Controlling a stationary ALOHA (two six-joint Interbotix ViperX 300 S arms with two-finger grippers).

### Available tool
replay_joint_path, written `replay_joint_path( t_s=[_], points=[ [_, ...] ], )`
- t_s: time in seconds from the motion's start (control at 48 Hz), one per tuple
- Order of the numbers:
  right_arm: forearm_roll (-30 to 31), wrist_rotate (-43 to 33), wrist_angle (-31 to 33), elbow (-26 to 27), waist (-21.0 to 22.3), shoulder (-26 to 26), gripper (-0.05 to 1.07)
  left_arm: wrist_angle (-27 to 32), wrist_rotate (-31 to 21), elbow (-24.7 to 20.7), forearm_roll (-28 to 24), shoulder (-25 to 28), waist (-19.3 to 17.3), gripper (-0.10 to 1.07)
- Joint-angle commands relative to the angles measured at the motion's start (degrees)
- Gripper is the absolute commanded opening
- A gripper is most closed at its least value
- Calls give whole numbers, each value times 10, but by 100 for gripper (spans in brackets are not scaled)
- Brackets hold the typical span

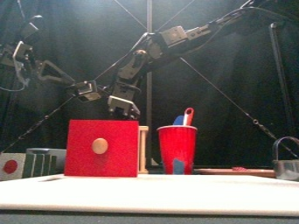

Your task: Grab rice from open drawer

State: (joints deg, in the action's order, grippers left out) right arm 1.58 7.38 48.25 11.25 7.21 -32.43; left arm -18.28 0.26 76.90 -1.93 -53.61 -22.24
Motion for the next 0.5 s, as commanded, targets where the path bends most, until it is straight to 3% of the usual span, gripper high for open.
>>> replay_joint_path(
  t_s=[0.0,0.479],
  points=[
    [-2,1,-1,8,4,13,71,-6,0,-10,0,4,-2,11],
    [1,-4,24,29,1,40,70,-6,0,-10,1,4,-2,11]
  ],
)
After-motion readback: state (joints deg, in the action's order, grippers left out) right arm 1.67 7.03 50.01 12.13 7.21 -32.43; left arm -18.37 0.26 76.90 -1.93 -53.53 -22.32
